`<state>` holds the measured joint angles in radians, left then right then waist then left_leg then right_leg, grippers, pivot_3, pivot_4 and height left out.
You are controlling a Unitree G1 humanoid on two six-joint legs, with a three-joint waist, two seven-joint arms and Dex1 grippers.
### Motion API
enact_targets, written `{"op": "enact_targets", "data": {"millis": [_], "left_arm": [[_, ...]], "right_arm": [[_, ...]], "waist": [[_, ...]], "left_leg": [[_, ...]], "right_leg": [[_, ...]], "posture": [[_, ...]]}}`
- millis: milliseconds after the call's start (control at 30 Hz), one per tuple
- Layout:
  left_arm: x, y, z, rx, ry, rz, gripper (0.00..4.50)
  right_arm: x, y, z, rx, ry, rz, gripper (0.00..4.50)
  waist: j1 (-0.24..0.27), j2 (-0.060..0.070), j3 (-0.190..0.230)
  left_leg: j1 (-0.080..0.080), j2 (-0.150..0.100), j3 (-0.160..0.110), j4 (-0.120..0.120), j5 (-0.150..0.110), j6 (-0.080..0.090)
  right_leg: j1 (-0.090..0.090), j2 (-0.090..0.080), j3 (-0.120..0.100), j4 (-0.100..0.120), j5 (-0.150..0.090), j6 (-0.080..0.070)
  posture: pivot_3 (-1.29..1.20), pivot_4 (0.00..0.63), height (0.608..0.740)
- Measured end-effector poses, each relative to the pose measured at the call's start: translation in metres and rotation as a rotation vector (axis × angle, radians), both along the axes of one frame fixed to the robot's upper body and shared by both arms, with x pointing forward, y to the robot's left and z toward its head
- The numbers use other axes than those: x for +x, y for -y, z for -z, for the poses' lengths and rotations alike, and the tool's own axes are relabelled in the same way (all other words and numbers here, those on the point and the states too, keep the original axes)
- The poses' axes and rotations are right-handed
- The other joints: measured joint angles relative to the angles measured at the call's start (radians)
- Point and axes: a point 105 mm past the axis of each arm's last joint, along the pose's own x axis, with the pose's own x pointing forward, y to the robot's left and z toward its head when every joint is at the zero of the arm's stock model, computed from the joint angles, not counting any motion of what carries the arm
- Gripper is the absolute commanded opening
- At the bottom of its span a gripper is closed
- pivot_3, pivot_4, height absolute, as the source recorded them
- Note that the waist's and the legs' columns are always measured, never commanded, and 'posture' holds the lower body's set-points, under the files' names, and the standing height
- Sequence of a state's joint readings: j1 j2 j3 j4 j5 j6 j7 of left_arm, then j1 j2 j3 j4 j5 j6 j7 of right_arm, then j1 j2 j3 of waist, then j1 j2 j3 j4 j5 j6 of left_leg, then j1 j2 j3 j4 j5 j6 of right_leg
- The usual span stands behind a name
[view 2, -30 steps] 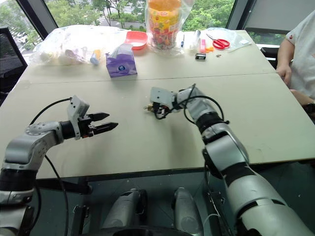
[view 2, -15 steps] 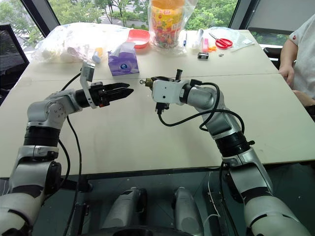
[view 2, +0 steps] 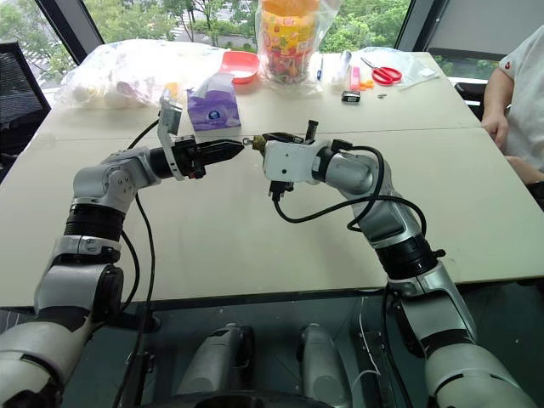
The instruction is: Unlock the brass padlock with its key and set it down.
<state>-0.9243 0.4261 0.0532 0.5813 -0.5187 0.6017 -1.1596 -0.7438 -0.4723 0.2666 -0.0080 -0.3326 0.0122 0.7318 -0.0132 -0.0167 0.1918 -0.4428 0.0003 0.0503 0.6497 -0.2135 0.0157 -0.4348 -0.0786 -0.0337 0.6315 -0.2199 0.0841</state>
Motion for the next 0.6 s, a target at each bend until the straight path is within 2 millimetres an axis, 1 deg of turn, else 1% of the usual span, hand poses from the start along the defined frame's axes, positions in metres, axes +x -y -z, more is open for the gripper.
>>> {"op": "enact_targets", "data": {"millis": [233, 600], "left_arm": [[-0.0019, 0.0043, 0.0027, -0.007, -0.008, 0.028, 1.04], [-0.003, 0.0044, 0.0017, -0.01, -0.004, 0.038, 1.04]], "right_arm": [[-0.0016, -0.0006, 0.002, -0.002, -0.006, -0.002, 0.69], [-0.0025, -0.0022, 0.0085, -0.019, -0.022, -0.006, 0.69]], "waist": [[0.001, 0.0, 0.0], [0.001, 0.0, 0.0]], "left_leg": [[0.0, 0.0, 0.0, 0.0, 0.0, 0.0], [0.0, 0.0, 0.0, 0.0, 0.0, 0.0]], "right_leg": [[0.0, 0.0, 0.0, 0.0, 0.0, 0.0], [0.0, 0.0, 0.0, 0.0, 0.0, 0.0]], "posture": [[0.0, 0.15, 0.74], [0.0, 0.15, 0.74]]}}
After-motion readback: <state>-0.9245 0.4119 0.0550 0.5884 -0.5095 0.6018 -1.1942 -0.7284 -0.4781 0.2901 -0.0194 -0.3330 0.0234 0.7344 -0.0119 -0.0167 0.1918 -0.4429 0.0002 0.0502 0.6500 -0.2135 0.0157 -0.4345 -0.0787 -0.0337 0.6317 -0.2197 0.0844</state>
